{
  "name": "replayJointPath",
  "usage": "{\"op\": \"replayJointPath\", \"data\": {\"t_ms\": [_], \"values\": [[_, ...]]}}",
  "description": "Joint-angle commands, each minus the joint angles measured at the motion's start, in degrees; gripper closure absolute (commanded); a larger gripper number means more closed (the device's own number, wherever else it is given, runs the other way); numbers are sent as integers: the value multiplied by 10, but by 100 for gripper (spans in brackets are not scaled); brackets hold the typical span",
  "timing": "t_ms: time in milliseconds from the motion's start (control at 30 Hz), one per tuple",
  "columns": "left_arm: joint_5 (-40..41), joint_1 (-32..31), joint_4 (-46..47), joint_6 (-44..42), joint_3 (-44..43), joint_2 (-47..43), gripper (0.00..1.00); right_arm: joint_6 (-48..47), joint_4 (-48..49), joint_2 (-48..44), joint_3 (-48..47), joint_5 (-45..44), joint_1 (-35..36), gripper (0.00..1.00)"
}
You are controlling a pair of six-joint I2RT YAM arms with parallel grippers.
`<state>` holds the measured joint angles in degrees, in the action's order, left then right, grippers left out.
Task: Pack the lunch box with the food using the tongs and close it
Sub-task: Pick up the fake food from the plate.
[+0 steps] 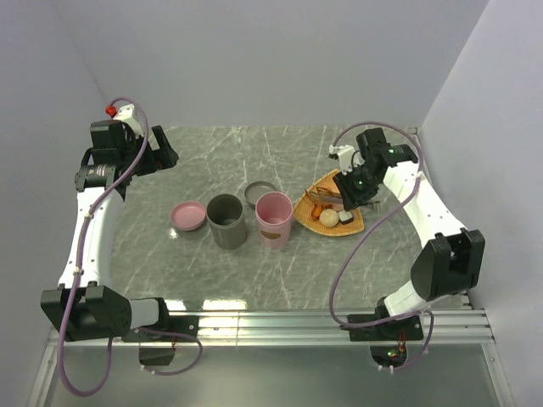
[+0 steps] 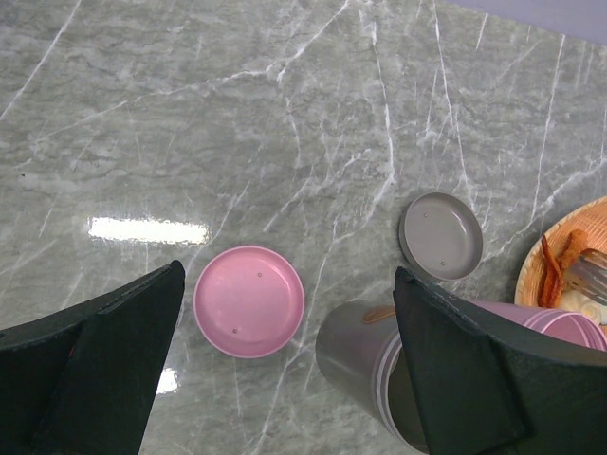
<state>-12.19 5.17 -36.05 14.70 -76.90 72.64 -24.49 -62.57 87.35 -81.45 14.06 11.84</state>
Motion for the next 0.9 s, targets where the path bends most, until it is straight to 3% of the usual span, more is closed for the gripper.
{"op": "replayJointPath", "data": {"t_ms": [0, 867], "values": [[-6, -2, 11, -1, -18, 0, 1, -1, 24, 8, -27, -16, 12, 54], [-6, -2, 12, -1, -14, 5, 1, -4, 56, 58, -27, -45, 40, 56]]}}
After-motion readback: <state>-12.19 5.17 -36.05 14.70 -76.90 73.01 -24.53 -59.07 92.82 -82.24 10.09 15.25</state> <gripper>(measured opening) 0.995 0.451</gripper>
